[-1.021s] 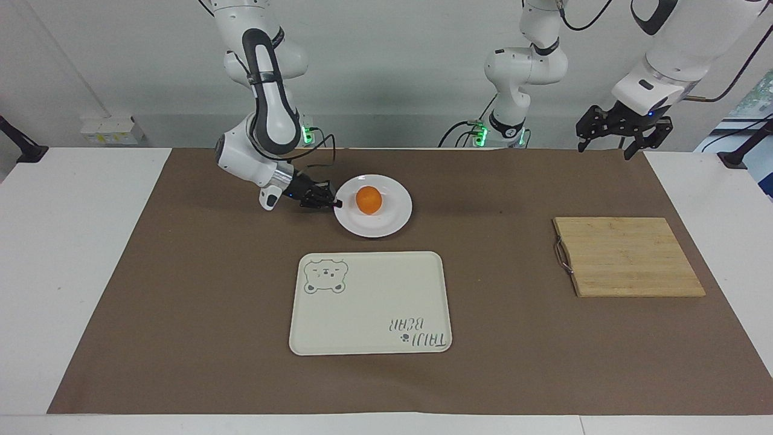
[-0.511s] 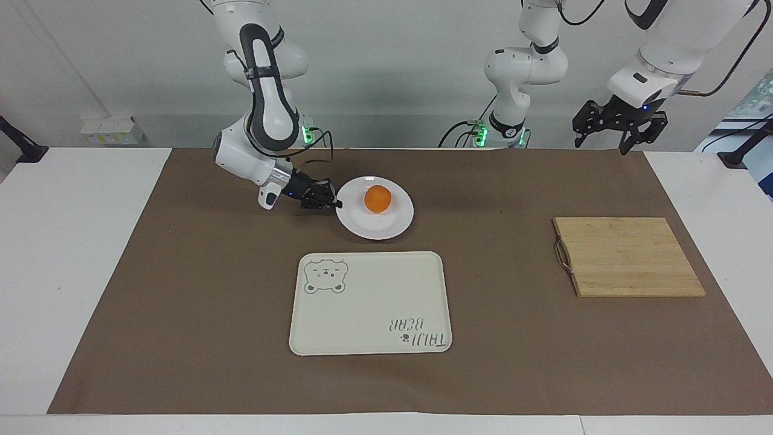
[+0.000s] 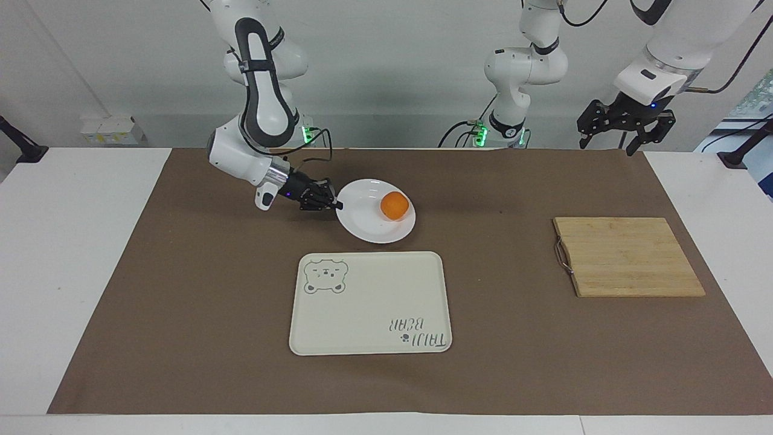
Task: Place orange and plate with both arms
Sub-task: 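Lift the plate with the right gripper toward the bear tray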
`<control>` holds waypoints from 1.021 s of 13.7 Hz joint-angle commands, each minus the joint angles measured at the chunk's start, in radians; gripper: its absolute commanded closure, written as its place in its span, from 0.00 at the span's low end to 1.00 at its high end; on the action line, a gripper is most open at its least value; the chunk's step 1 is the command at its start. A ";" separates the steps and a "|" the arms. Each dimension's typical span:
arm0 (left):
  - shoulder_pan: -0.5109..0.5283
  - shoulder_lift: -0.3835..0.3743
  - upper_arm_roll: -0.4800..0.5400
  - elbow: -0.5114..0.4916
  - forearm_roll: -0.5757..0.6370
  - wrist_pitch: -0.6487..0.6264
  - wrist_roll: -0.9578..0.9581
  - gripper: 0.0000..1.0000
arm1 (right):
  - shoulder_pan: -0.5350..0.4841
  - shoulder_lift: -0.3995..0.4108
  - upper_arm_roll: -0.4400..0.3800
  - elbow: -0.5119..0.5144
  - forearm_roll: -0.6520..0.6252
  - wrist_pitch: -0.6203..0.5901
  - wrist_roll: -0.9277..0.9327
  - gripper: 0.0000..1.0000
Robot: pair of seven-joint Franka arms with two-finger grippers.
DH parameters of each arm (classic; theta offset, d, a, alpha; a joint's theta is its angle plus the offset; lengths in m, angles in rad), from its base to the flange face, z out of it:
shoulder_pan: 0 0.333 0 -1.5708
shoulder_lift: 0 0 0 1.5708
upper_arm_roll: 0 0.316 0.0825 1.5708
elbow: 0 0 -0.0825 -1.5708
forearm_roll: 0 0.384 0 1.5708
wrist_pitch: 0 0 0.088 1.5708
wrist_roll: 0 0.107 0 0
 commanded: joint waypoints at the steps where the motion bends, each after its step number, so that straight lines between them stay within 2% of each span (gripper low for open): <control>1: -0.012 0.005 0.001 0.020 0.005 -0.009 -0.021 0.00 | -0.025 0.007 0.003 0.035 0.067 -0.054 0.006 1.00; 5: -0.009 0.002 0.001 0.017 0.003 -0.009 -0.021 0.00 | -0.028 0.034 0.003 0.107 0.069 -0.062 0.064 1.00; 9: 0.004 0.002 0.008 0.017 0.003 -0.011 -0.021 0.00 | -0.034 0.106 0.002 0.225 0.069 -0.062 0.144 1.00; 14: 0.004 0.002 0.010 0.017 0.003 -0.011 -0.021 0.00 | -0.051 0.243 0.003 0.452 0.069 -0.060 0.276 1.00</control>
